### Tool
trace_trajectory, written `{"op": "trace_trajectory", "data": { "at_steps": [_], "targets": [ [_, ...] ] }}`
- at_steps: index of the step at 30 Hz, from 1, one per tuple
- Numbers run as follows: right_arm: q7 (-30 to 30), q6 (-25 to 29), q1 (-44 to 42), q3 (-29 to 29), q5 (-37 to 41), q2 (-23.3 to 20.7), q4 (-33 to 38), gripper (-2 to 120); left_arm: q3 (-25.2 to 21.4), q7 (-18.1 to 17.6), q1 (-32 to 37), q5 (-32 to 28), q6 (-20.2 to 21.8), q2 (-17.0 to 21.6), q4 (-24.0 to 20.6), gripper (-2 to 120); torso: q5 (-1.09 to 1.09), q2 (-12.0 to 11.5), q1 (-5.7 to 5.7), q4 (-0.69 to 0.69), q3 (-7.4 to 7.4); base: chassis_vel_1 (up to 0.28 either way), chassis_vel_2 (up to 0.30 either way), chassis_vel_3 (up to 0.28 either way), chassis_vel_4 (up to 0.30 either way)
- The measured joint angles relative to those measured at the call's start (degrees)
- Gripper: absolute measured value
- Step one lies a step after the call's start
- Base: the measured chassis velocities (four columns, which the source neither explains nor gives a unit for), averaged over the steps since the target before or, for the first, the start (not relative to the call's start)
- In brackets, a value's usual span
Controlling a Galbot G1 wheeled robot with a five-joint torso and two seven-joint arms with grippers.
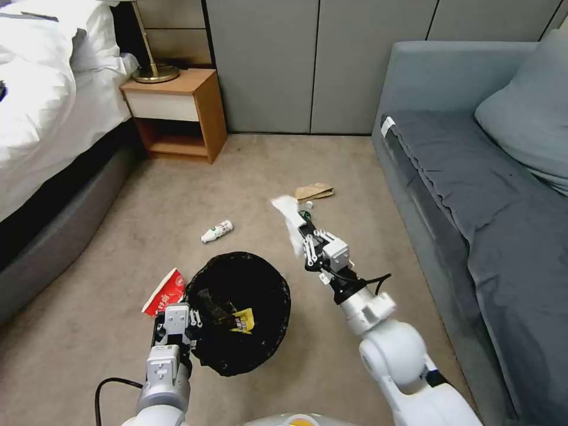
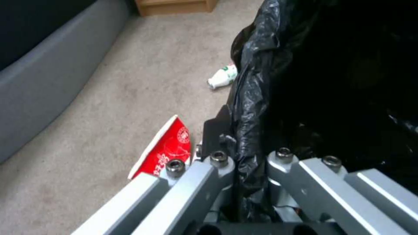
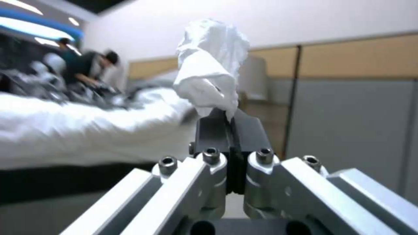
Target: Pick up the trash bin, then pick up the garbage from the floor and place it into the trash bin.
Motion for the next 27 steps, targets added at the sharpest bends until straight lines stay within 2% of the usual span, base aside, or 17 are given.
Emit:
{"op": "trace_trajectory", "data": {
  "at_steps": [4,11,16,27],
  "targets": [
    [-0.91,0.09,-2.00,-1.43,0.96,-0.93,2.70,0,0.09,0.00,0.04,0.13,-0.05,-0.10,0.00,1,0.00,0.00,0.00,0.00,0.00,0.000,0.000,0.000,0.000],
    [-0.64,0.18,-4.53,-3.51,1.08,-2.40,2.73,0,0.28,-0.01,0.02,0.26,-0.08,-0.20,-0.03,1,0.00,0.00,0.00,-0.01,0.00,0.000,0.000,0.000,0.000],
    [0.07,0.55,-6.11,-6.07,0.01,-3.75,-0.34,0,0.42,-0.03,-0.11,0.43,-0.08,-0.27,-0.04,1,0.00,0.00,0.01,0.00,0.00,0.000,0.000,0.000,0.000],
    [0.45,1.52,-5.94,-7.49,-0.78,-3.30,-6.00,0,0.35,-0.03,-0.26,0.33,-0.08,-0.22,-0.05,1,0.00,0.00,0.00,0.00,0.00,0.000,0.000,0.000,0.000]
  ]
}}
